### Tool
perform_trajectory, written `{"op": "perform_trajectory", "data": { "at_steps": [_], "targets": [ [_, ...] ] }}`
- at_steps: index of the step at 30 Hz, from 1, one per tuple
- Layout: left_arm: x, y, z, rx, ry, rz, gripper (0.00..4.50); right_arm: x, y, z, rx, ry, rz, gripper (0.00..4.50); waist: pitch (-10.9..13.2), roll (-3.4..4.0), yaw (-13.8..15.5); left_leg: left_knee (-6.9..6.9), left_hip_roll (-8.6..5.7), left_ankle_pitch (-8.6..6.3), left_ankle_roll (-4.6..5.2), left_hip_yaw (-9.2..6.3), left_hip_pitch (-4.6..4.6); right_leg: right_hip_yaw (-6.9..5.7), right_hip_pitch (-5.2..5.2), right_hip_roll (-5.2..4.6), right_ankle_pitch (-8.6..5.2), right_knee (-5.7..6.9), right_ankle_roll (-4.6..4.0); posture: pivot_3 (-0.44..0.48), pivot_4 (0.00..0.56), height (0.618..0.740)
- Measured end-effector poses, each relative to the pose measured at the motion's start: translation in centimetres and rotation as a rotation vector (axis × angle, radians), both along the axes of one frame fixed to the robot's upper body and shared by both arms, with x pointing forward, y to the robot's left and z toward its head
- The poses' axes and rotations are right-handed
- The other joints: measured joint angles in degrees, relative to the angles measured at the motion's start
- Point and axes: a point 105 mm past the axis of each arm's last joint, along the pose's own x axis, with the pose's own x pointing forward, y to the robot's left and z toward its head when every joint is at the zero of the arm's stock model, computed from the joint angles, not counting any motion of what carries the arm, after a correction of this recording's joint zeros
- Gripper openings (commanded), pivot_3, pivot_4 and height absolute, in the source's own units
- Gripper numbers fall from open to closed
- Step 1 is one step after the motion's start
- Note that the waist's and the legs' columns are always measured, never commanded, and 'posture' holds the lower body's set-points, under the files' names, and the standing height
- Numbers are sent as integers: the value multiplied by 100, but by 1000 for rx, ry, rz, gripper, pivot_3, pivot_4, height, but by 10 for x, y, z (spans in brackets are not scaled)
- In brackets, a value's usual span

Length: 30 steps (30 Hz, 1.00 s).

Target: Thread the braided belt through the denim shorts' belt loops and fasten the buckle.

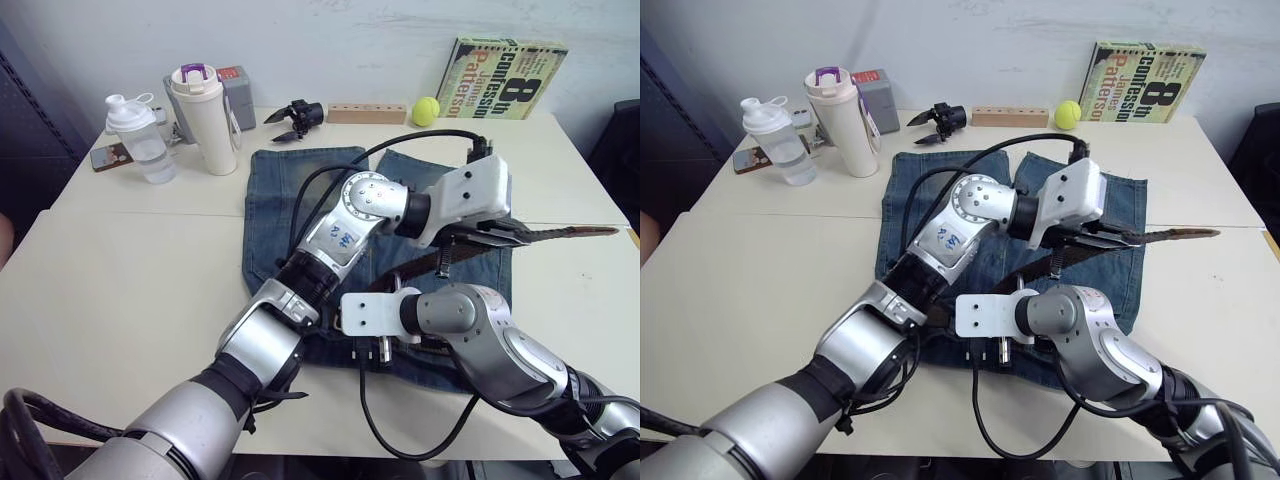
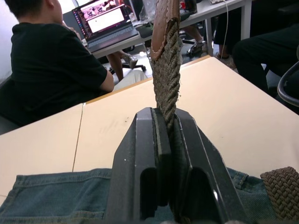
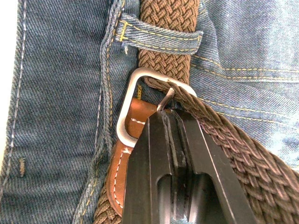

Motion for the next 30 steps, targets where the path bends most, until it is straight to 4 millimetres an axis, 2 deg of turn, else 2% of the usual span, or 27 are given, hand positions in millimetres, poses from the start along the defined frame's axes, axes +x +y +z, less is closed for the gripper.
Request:
{"op": "perform_trajectory", "data": {
  "at_steps": [7,9,11,13,14,15,17,19,21,24,26,30],
  "targets": [
    [6,2,0,-6,-9,22,0,0,0,0,-1,-1,1,74,-10,22,-5,-3,-1,-3,5,3,0,-3,0,1,7,-12,7,0,150,657],
    [19,13,0,3,-52,77,0,0,3,0,11,1,1,74,-13,26,-26,-6,1,-3,5,6,2,-4,-2,5,9,-12,6,0,150,657],
    [51,47,-5,21,-137,230,0,2,6,-2,38,7,-14,74,-13,25,-106,-57,3,-1,5,24,34,6,-2,4,14,-16,-3,0,150,657],
    [76,80,-19,40,-166,364,0,2,7,-2,60,8,-24,74,-12,25,-128,-89,3,8,3,30,60,9,3,-14,15,-19,-5,0,150,657],
    [86,97,-27,57,-185,420,0,2,8,-1,76,11,-31,74,-11,23,-130,-95,8,15,-9,27,63,9,3,-11,15,-19,-6,0,150,657],
    [96,122,-42,84,-207,495,0,2,9,-1,113,22,-51,74,-8,16,-149,-108,12,25,-25,26,65,10,-1,-3,15,-20,-7,0,150,657],
    [106,154,-65,130,-211,581,0,3,10,-1,165,47,-87,74,2,5,-162,-112,15,34,-36,25,62,12,-8,31,17,-17,-11,0,150,657],
    [105,176,-74,138,-236,622,0,4,13,1,226,77,-131,74,11,-10,-161,-115,25,38,-42,22,61,16,-11,41,21,-21,-19,0,150,657],
    [90,198,-87,150,-292,627,0,8,15,6,328,118,-210,74,25,-6,-179,-117,36,39,-45,24,53,20,-17,53,25,-27,-28,0,150,657],
    [71,214,-107,199,-322,616,0,10,12,12,418,174,-299,74,61,8,-139,-117,36,45,-50,15,22,20,-46,53,26,-20,-31,0,150,657],
    [61,215,-106,201,-359,597,0,10,8,16,460,197,-344,74,66,12,-117,-102,39,64,-49,2,-69,21,-121,52,34,-7,-44,0,150,657],
    [47,211,-92,193,-449,553,0,7,2,26,516,214,-387,74,80,24,-34,-95,17,87,-41,1,-116,8,-151,44,36,-9,-43,0,150,657]
  ]
}}
